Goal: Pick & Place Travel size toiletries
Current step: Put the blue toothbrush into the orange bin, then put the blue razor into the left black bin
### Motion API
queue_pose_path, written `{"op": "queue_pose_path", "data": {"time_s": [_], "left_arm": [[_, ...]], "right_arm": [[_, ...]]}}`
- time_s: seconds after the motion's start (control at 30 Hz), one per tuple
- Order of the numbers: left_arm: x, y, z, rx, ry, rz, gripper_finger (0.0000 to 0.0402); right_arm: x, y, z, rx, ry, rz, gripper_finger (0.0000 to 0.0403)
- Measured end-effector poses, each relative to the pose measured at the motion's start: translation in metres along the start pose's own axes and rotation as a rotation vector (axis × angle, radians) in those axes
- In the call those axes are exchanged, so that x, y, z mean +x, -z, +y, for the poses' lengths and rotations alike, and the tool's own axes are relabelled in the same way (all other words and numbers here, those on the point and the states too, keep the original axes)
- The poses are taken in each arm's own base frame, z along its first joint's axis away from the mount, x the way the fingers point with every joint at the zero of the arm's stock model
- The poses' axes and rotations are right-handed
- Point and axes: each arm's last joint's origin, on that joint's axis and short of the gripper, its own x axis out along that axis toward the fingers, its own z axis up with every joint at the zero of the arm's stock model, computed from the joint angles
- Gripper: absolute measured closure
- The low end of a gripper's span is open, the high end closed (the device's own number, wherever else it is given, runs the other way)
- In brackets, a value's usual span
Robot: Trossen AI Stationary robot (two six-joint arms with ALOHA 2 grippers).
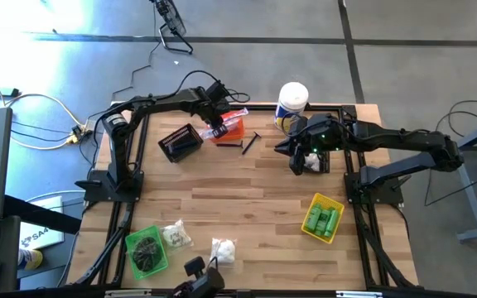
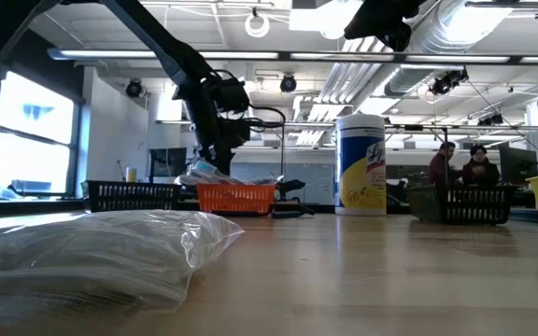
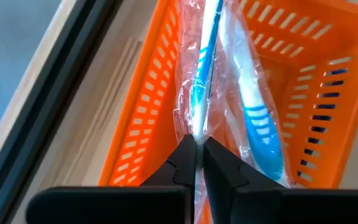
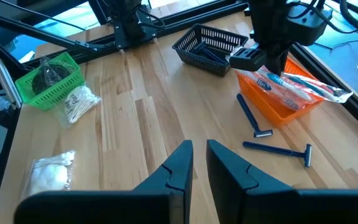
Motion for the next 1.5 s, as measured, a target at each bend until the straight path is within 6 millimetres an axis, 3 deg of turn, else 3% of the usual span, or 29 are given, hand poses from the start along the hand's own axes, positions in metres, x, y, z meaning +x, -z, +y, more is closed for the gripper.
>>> {"op": "queue_pose_path", "data": {"time_s": [0.23, 0.53, 0.87, 1.03, 1.17, 1.5], "left_arm": [[0.0, -0.001, 0.001, 0.001, -0.028, -0.013, 0.038], [-0.003, -0.002, 0.001, 0.0, -0.025, 0.006, 0.0273], [-0.043, -0.033, 0.004, -0.012, -0.042, -0.007, 0.0252], [-0.065, -0.046, -0.004, -0.189, -0.005, -0.011, 0.0252], [-0.073, -0.05, -0.023, -0.238, 0.069, 0.011, 0.0252], [-0.075, -0.053, -0.096, -0.217, 0.099, 0.015, 0.0252]], "right_arm": [[0.0, 0.0, 0.0, 0.0, 0.0, 0.0, 0.0365], [0.0, 0.0, 0.0, 0.0, 0.0, 0.0, 0.0365], [0.0, 0.0, 0.0, 0.0, -0.003, 0.001, 0.0365], [0.0, 0.0, 0.0, 0.0, -0.008, 0.003, 0.0365], [0.0, 0.0, 0.0, -0.001, -0.008, 0.003, 0.0365], [0.0, 0.001, 0.0, -0.003, -0.012, 0.013, 0.0365]]}}
